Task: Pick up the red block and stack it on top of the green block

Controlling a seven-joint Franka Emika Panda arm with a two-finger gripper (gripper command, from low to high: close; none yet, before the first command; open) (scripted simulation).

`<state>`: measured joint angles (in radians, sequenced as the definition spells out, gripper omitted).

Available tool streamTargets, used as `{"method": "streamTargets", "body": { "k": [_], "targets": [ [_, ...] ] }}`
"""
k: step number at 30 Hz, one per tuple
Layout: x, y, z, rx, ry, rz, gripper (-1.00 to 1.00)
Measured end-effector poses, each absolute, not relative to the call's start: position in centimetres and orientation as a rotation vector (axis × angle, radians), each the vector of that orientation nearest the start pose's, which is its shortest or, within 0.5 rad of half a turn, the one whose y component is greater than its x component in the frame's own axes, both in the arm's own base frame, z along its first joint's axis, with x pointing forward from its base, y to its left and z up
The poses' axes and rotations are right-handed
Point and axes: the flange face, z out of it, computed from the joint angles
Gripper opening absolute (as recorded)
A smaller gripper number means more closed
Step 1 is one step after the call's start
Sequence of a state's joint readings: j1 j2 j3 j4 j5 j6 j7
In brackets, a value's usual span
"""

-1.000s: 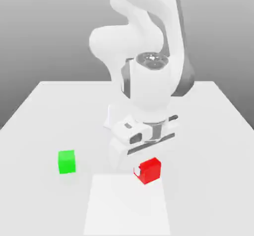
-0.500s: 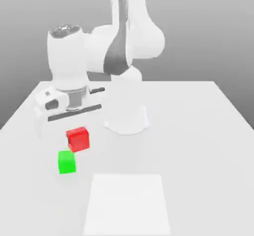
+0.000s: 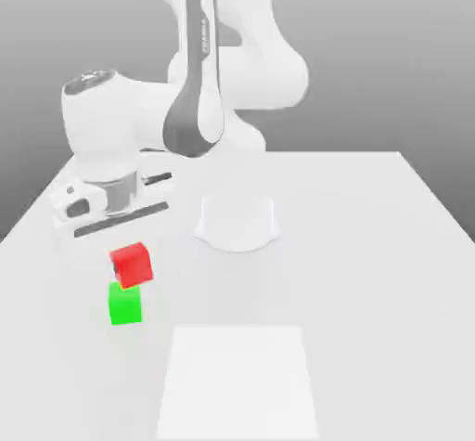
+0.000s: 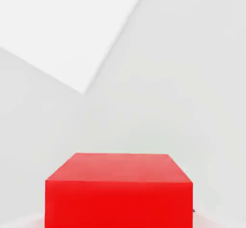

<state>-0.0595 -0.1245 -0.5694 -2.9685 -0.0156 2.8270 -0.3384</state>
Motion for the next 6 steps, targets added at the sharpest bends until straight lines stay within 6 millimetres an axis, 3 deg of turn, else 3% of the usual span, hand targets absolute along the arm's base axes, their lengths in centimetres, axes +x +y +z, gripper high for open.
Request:
{"method": "streamTargets", "body": {
  "k": [5,6],
  "targets": [
    [25.6,-18.5,18.1,-3.091,0.444,0.002,-1.0],
    [25.4,-18.7,17.9,-3.099,0.45,0.002,1.0]
  ]
}}
